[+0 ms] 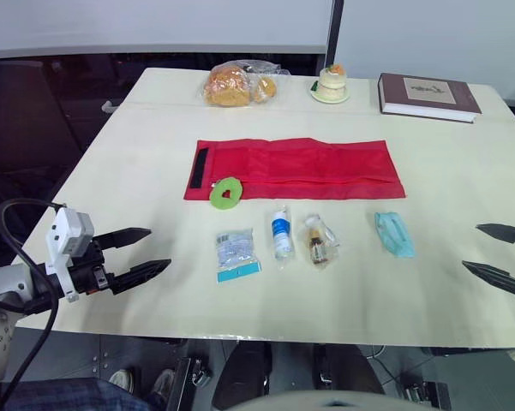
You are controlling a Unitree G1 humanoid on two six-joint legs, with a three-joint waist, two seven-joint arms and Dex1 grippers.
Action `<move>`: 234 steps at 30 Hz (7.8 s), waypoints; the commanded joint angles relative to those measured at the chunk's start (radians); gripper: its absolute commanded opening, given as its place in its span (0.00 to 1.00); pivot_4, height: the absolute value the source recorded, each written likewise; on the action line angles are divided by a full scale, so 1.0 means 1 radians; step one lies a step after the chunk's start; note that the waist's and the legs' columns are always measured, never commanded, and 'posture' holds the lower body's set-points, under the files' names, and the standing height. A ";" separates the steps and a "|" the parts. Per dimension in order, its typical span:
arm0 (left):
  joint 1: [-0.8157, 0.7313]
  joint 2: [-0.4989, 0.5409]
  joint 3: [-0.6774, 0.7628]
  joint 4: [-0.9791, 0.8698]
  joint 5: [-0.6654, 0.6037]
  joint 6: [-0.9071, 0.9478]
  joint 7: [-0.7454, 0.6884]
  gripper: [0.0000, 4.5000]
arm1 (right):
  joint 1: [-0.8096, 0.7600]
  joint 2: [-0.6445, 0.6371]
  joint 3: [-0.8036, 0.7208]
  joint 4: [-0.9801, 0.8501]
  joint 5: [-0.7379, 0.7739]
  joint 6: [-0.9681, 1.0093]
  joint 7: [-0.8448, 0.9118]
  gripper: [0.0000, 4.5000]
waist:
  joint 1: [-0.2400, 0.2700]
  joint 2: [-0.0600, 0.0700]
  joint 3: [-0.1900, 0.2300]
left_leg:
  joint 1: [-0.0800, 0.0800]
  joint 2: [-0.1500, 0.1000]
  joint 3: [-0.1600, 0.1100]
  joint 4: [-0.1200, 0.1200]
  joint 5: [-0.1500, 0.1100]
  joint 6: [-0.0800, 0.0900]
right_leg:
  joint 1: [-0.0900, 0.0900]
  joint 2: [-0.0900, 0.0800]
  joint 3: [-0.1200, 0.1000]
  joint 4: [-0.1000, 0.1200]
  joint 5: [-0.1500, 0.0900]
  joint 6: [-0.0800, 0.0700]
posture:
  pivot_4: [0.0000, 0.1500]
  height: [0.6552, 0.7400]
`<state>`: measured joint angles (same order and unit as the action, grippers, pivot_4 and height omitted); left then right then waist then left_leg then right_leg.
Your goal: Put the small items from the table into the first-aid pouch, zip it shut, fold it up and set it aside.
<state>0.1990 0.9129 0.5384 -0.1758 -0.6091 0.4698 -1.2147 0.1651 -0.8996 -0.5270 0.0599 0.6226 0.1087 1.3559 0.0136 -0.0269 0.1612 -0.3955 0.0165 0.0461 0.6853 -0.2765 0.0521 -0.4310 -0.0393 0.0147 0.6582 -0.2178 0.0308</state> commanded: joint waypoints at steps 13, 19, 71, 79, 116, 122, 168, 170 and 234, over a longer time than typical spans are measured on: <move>0.012 0.037 -0.073 -0.056 -0.076 0.187 -0.018 1.00 | 0.004 0.017 -0.009 -0.191 0.058 0.100 -0.049 0.98 | -0.001 0.001 0.001 | 0.000 0.000 0.000 0.000 0.000 0.000 | 0.000 0.000 0.000 0.000 0.000 0.000 | 1.00 0.87; -0.003 -0.020 -0.172 -0.100 -0.065 0.291 0.124 1.00 | -0.026 0.049 0.056 -0.371 0.110 0.165 -0.110 0.98 | 0.000 0.002 0.000 | 0.000 0.000 0.000 0.000 0.000 0.000 | 0.000 0.000 0.000 0.000 0.000 0.000 | 1.00 0.87; -0.627 -0.489 -0.286 -0.220 -0.655 0.487 0.648 0.01 | -0.405 0.377 0.403 -0.704 0.763 0.735 -1.149 1.00 | -0.002 0.003 -0.001 | -0.002 -0.003 -0.004 0.001 0.000 0.000 | 0.000 0.004 0.001 0.001 0.000 0.000 | 1.00 0.87; -0.668 -0.531 -0.335 -0.171 -0.635 0.453 0.666 0.01 | -0.496 0.411 0.445 -0.665 0.951 0.723 -1.312 1.00 | -0.003 0.002 -0.001 | -0.003 -0.004 -0.004 0.001 0.000 0.000 | 0.000 0.005 0.001 0.001 0.000 0.000 | 1.00 0.87; -0.643 -0.548 -0.385 -0.073 -0.400 0.305 0.744 0.27 | -0.449 0.435 0.434 -0.590 0.975 0.638 -1.426 0.01 | -0.013 0.002 -0.001 | -0.004 -0.004 -0.004 0.001 0.000 0.000 | 0.000 0.006 0.000 0.000 0.000 0.000 | 1.00 0.87; -0.713 -0.469 -0.399 0.130 -0.089 0.126 0.798 0.77 | -0.408 0.393 0.405 -0.594 0.953 0.639 -1.394 0.01 | -0.017 0.002 -0.001 | -0.004 -0.004 -0.005 0.000 0.000 0.000 | 0.000 0.006 0.001 -0.001 0.001 0.001 | 1.00 0.87; -1.209 -0.278 -0.637 1.312 0.689 -0.733 0.237 0.99 | -0.398 0.478 0.444 -0.637 0.793 0.616 -1.350 0.01 | -0.025 -0.001 0.001 | -0.020 -0.004 -0.008 0.003 0.000 0.002 | -0.013 0.002 -0.008 0.001 0.003 0.005 | 1.00 0.87; -1.215 -0.283 -0.637 1.316 0.688 -0.732 0.238 0.88 | -0.399 0.484 0.445 -0.638 0.788 0.616 -1.352 0.01 | -0.025 -0.001 0.001 | -0.020 -0.004 -0.008 0.003 0.000 0.002 | -0.013 0.002 -0.008 0.001 0.003 0.006 | 1.00 0.87; -1.135 -0.608 -0.622 0.975 0.513 -0.511 0.000 0.01 | -0.766 0.782 0.408 0.151 0.461 0.998 -1.286 0.01 | -0.029 -0.001 0.001 | -0.020 -0.005 -0.009 0.007 0.000 0.002 | -0.014 0.004 -0.006 0.005 0.006 0.009 | 1.00 0.87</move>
<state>-0.9346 0.3215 -0.1118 0.8697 -0.0405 -0.0719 -1.1964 -0.5984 -0.1272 -0.1054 0.2183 1.1111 1.0922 0.0781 -0.0156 -0.0279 0.1617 -0.4155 0.0116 0.0376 0.6919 -0.2767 0.0540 -0.4446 -0.0355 0.0092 0.6631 -0.2117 0.0397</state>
